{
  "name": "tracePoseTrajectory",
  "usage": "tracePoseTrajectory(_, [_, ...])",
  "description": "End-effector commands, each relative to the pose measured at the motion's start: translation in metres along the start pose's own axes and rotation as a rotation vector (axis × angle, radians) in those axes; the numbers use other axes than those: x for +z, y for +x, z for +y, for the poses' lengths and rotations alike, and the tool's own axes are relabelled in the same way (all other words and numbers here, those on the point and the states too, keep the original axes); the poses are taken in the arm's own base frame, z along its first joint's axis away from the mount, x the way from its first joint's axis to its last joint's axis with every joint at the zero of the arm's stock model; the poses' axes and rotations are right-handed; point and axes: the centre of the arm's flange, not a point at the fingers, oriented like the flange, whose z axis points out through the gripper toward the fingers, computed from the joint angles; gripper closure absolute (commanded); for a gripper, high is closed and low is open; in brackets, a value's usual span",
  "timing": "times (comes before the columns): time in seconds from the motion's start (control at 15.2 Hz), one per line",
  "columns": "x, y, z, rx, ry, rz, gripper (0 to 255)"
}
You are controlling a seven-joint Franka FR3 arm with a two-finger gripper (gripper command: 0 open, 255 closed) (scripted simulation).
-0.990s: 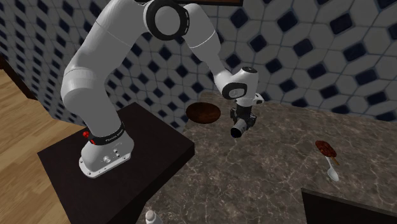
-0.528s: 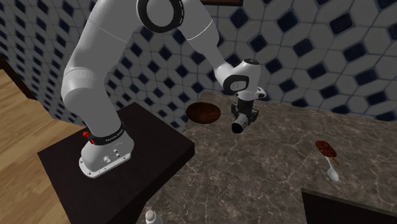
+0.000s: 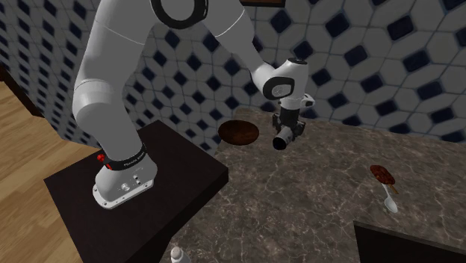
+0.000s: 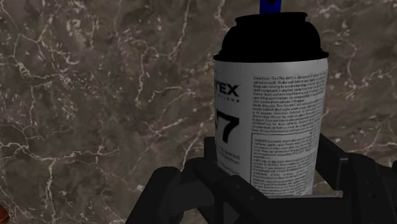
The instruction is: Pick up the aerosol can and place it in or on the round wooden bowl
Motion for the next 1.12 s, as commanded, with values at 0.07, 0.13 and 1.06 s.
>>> tracePoseTrajectory(0.07, [-0.017, 0.0, 0.002, 0.0, 0.0, 0.0, 255])
tracePoseTrajectory(0.13, [-0.022, 0.0, 0.003, 0.0, 0.0, 0.0, 255])
tracePoseTrajectory(1.06, [-0.047, -0.025, -0.139, 0.0, 0.0, 0.0, 255])
